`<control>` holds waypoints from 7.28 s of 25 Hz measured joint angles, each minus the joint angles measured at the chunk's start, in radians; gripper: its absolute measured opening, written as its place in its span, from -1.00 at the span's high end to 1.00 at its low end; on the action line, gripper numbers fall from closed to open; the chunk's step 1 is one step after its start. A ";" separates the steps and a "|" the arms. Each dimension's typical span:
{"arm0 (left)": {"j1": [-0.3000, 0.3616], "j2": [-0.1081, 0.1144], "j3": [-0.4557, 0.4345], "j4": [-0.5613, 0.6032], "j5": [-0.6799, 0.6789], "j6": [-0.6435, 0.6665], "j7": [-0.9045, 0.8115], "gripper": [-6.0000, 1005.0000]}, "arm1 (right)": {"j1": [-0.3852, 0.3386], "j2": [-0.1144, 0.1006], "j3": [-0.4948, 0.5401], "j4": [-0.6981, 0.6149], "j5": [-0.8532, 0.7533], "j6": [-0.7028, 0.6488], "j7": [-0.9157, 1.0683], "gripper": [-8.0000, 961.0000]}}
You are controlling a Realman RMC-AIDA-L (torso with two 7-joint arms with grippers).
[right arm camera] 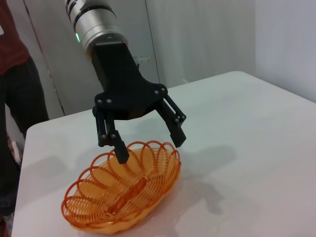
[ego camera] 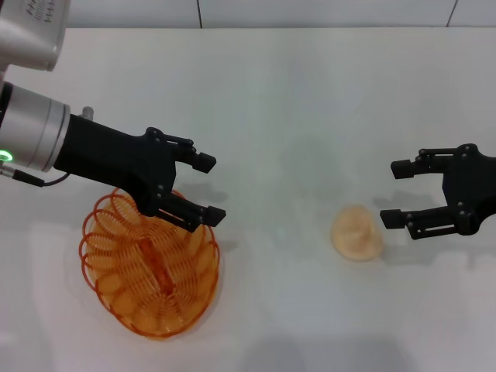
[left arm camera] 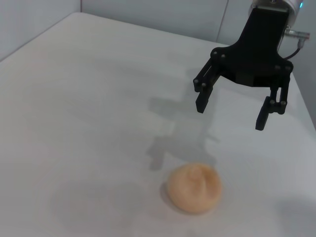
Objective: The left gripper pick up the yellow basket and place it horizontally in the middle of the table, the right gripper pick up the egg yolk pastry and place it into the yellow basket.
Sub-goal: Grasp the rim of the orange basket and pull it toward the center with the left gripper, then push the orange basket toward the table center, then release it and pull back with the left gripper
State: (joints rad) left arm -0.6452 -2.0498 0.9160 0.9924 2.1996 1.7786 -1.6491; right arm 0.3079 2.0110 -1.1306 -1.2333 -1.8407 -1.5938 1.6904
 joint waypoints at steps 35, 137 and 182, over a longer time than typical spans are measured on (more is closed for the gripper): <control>0.086 0.081 -0.119 0.075 0.180 0.017 -0.184 -0.76 | 0.003 0.000 -0.024 0.002 0.000 0.010 0.001 -0.67; -0.099 0.005 -0.051 -0.060 0.517 -0.180 -0.314 0.75 | -0.005 0.000 -0.068 0.014 0.023 -0.011 0.012 -0.67; -0.052 0.011 -0.156 0.116 0.371 -0.166 -0.906 0.81 | 0.004 0.000 -0.067 0.011 0.028 -0.008 0.012 -0.67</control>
State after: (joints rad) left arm -0.6976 -2.0385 0.7603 1.1081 2.5705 1.6129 -2.5556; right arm 0.3121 2.0111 -1.1978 -1.2227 -1.8130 -1.6021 1.7027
